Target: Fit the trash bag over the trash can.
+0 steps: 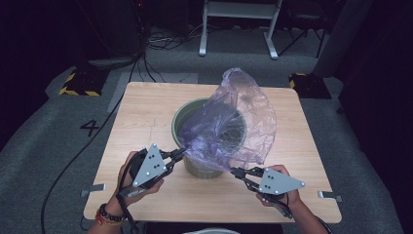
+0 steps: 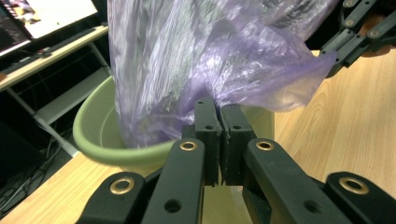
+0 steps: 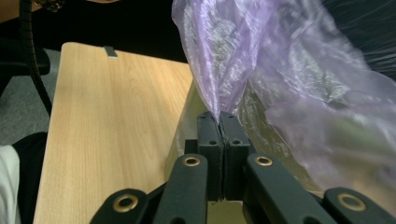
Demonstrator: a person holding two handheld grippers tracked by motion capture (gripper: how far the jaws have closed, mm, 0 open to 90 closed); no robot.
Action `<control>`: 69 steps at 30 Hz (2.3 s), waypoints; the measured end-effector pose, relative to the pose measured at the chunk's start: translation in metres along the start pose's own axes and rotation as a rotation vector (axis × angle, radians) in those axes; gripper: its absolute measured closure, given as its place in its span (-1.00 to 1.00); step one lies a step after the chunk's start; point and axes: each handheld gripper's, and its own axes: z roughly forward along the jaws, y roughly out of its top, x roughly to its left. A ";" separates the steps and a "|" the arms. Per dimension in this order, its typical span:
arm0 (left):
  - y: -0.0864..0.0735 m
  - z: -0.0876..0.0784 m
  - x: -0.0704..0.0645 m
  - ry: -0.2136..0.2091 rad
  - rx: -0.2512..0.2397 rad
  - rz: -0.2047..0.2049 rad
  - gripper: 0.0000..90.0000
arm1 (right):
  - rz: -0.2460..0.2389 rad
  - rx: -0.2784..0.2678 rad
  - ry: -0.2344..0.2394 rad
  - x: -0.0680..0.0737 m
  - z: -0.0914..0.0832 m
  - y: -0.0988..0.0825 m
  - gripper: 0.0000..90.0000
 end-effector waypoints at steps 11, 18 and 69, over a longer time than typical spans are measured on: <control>-0.031 0.015 0.004 -0.030 0.029 -0.085 0.98 | 0.016 0.041 0.015 0.001 0.015 -0.012 0.99; -0.041 0.023 0.008 -0.043 0.030 -0.096 0.98 | 0.041 0.059 0.009 -0.004 0.018 -0.023 0.86; -0.030 -0.018 0.013 -0.021 -0.029 -0.185 -0.56 | 0.321 -0.066 -0.310 -0.099 -0.069 -0.020 -0.33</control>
